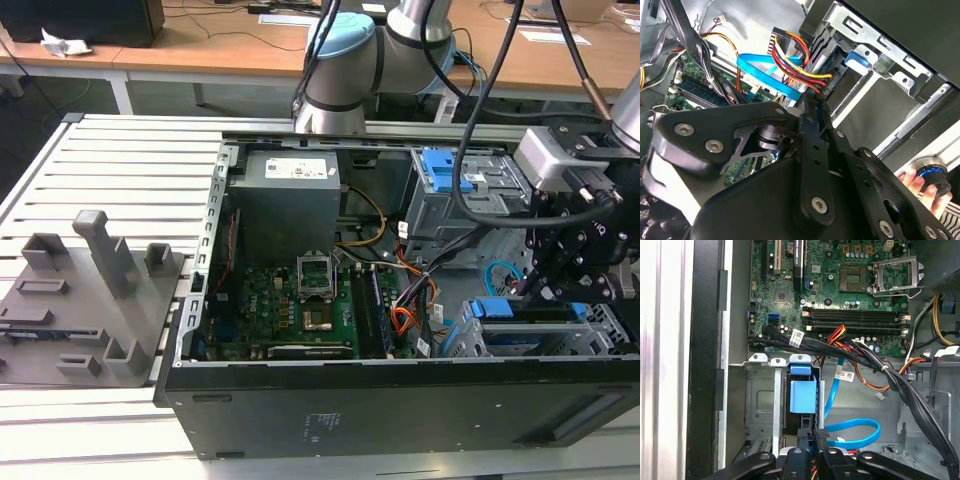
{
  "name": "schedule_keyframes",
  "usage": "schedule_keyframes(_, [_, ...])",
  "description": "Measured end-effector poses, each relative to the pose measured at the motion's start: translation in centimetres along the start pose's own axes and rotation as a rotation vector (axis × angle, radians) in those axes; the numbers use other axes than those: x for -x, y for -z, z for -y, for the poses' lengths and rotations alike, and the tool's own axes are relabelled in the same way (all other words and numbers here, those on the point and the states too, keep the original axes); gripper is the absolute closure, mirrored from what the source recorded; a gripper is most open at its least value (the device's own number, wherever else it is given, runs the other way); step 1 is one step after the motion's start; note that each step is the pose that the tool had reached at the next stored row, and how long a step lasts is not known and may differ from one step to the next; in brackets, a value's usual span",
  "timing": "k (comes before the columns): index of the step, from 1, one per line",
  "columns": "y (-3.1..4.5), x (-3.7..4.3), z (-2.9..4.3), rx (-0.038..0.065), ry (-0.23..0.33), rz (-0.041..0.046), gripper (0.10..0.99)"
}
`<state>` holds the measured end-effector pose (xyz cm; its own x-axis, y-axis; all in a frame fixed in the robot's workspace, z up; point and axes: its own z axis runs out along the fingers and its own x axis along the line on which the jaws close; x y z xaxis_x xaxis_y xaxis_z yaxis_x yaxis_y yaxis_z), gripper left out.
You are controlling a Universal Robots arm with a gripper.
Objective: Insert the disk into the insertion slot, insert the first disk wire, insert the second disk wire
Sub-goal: 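Insert the second disk wire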
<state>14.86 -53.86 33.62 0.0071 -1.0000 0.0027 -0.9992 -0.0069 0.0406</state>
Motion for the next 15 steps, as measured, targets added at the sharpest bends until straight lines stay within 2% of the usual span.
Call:
schedule_keyframes(2, [0.02,0.0,0.0,0.0,0.0,-0.0008,0.914])
schedule_keyframes(3, [0.14,0.0,-0.01,0.0,0.0,-0.0011,0.847])
schedule_keyframes(4, [0.45,-0.01,-0.02,0.0,0.0,-0.0007,0.847])
schedule_keyframes(5, [1.38,0.0,-0.06,0.0,0.0,-0.0012,0.847])
schedule_keyframes(8, [2.59,0.04,-0.11,0.0,0.0,-0.0014,0.847])
schedule_keyframes(9, [2.77,0.07,-0.12,0.0,0.0,-0.0013,0.847])
schedule_keyframes(11, [3.14,0.12,-0.13,0.0,0.0,-0.0011,0.859])
schedule_keyframes(13, [3.72,0.13,-0.15,0.0,0.0,-0.0013,0.98])
schedule_keyframes(15, [3.79,0.13,-0.16,0.0,0.0,-0.001,0.98])
